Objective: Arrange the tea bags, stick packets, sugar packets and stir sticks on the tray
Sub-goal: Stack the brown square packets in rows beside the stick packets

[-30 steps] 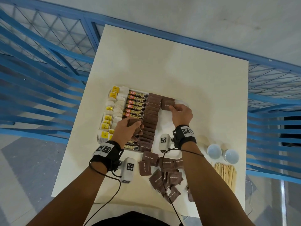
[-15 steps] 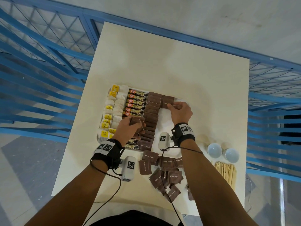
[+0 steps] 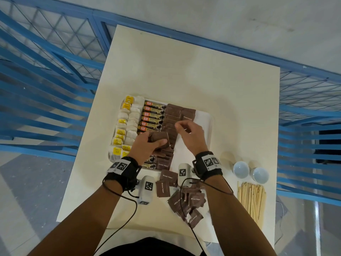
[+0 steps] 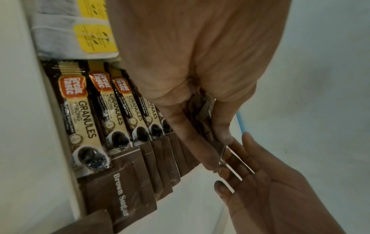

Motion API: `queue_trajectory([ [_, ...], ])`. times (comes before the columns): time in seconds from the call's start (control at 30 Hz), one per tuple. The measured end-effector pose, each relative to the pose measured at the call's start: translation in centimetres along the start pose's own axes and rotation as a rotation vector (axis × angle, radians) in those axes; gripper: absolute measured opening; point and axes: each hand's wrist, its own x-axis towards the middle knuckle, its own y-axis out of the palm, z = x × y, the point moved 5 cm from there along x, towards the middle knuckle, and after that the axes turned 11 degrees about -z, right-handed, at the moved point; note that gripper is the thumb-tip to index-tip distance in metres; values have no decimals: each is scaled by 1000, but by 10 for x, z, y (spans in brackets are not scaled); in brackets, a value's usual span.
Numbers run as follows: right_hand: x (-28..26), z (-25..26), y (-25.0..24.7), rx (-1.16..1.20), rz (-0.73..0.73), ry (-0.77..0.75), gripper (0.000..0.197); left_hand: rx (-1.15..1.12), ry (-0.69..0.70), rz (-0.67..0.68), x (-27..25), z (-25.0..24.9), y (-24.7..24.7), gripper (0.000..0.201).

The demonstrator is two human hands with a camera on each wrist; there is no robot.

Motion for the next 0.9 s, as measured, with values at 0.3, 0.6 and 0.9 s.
queue_trajectory([
  [0.3, -12, 3, 9, -28, 170, -49, 6, 16, 28, -10, -4, -6, 3, 35],
  [0.6, -14, 6, 5, 32, 150, 11, 11, -44, -6, -65, -4, -6, -2, 27],
  [0.9, -17, 6, 8, 63, 182, 23, 15, -45, -4, -128, -5, -13, -1, 20],
])
